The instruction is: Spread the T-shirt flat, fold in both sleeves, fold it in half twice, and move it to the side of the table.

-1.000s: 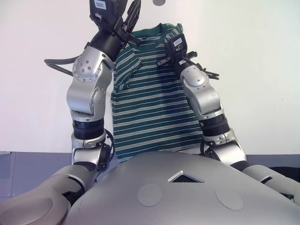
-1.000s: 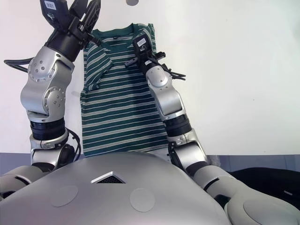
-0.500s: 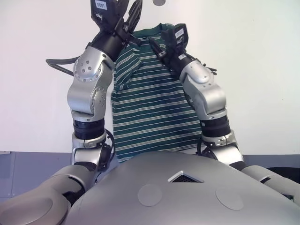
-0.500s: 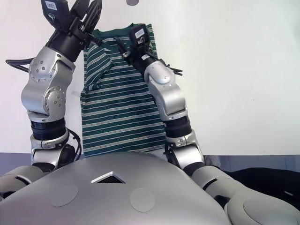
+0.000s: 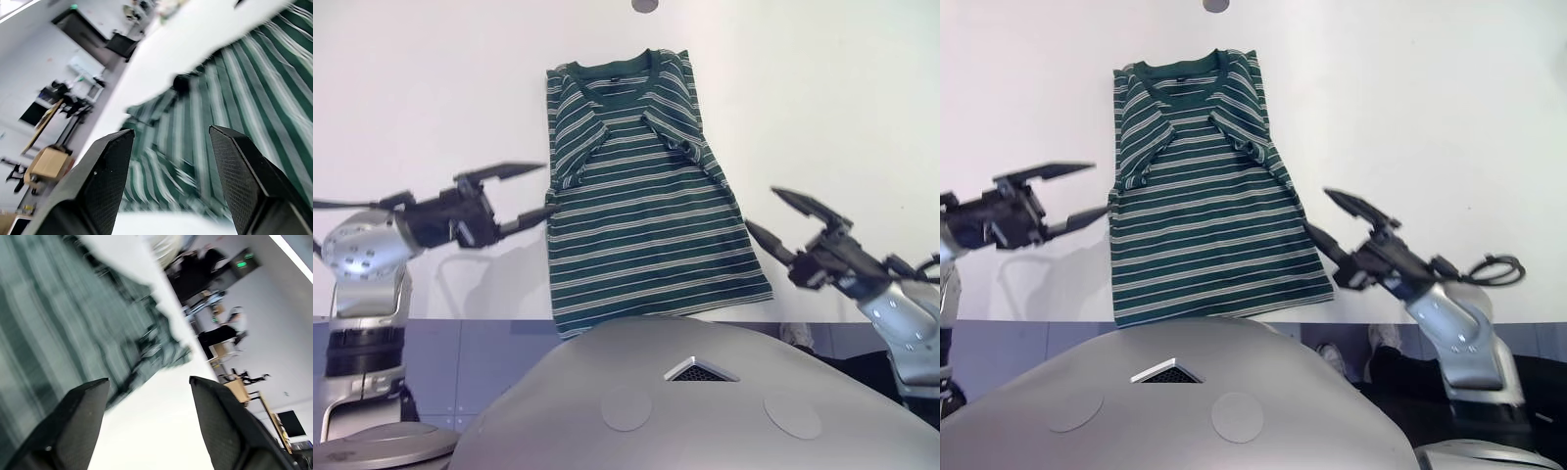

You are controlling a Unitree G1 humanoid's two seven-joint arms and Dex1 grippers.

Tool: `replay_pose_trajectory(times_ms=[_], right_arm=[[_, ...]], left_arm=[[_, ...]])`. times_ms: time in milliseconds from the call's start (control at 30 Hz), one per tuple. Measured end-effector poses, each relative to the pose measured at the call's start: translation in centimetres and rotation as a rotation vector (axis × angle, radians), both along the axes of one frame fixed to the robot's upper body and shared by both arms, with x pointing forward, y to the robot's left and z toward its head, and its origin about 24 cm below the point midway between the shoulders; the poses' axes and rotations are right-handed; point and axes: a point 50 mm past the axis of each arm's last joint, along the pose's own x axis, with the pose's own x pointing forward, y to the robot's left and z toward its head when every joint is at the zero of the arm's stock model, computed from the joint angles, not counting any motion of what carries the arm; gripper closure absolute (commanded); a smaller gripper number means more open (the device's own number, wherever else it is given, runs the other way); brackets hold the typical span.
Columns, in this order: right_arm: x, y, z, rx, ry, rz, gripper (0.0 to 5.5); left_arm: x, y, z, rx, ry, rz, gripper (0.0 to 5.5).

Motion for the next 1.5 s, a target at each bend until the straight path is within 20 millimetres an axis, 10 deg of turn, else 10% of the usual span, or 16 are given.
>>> replay_pose_trajectory(times_ms=[200,533,800,1267,1500], right_arm=[[-8.2,-4.4,-0.4,-0.163,0.164,0.129,2.47],[-6.0,-3.4,-0.8,-0.135,0.062,0.102,2.47],[-4.7,-0.1,-2.7,-0.052,0.03,0.073,2.47],[-5.4,0.6,-3.7,-0.061,0.079,0.036,5.34],[-5.2,0.4,-3.8,-0.066,0.077,0.003,5.5]], left_arm=[[-8.1,3.6,-1.7,0.28,0.114,-0.193,2.7],[-9.0,-1.9,-3.8,0.227,-0.005,-0.113,2.7],[-7.8,-2.7,-4.0,0.234,-0.042,-0.111,2.7],[-8.3,-2.1,-4.0,0.213,-0.009,-0.16,2.63],[-8.6,-2.1,-4.0,0.214,-0.018,-0.154,3.02]])
